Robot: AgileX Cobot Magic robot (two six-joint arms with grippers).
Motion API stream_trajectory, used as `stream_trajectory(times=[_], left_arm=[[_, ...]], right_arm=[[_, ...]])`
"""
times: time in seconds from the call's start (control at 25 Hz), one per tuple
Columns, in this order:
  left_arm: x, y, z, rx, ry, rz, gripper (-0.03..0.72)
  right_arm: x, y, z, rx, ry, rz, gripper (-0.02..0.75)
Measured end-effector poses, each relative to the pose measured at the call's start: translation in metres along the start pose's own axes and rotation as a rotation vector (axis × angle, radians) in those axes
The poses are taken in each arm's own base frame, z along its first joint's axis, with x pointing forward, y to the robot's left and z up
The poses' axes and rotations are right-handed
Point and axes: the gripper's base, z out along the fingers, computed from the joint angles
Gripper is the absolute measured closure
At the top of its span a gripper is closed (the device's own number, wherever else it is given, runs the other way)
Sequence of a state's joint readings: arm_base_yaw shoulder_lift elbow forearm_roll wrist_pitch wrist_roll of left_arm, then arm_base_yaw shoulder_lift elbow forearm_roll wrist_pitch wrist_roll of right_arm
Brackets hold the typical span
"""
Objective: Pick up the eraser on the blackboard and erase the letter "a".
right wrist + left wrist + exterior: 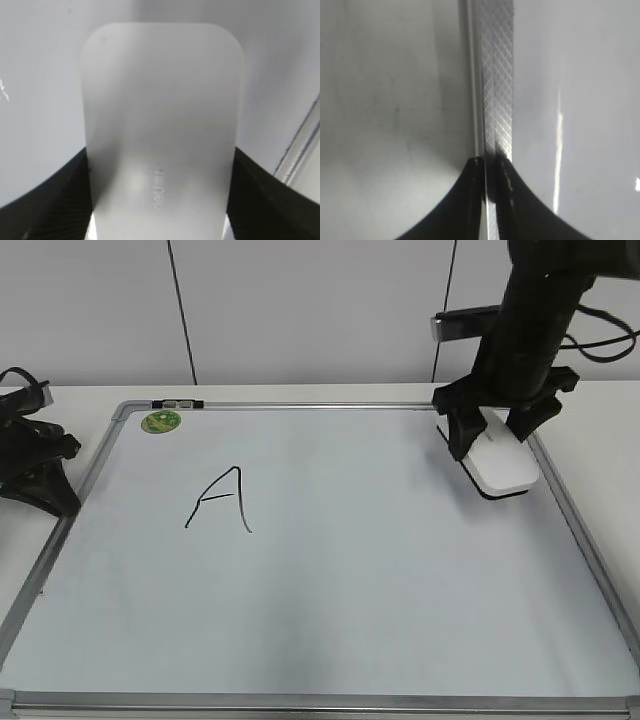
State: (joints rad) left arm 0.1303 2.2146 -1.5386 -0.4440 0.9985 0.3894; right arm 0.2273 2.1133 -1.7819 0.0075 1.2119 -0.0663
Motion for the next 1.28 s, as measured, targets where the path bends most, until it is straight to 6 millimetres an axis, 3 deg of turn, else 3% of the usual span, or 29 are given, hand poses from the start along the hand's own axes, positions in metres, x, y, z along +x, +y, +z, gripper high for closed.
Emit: stream_trajectory(times=[0.2,0.48,0.88,1.28], left_arm=[[0.000,0.000,0.000,0.000,0.000,0.000,0.656],[0.000,0.000,0.000,0.000,0.000,0.000,0.656],[0.000,0.000,0.000,0.000,0.000,0.000,0.656],[0.000,0.000,0.000,0.000,0.000,0.000,0.656]], right_arm=[[0.006,-0.030,-0.022,-0.041,-0.049,0.097,0.206],[0.019,-0.064,-0.013,-0.041,-0.009,0.189,0.206],[0.045,-0.062,0.034,-0.060,0.073,0.217,0.206],[0.045,-0.068,0.043,0.010,0.025,0.259,0.206]])
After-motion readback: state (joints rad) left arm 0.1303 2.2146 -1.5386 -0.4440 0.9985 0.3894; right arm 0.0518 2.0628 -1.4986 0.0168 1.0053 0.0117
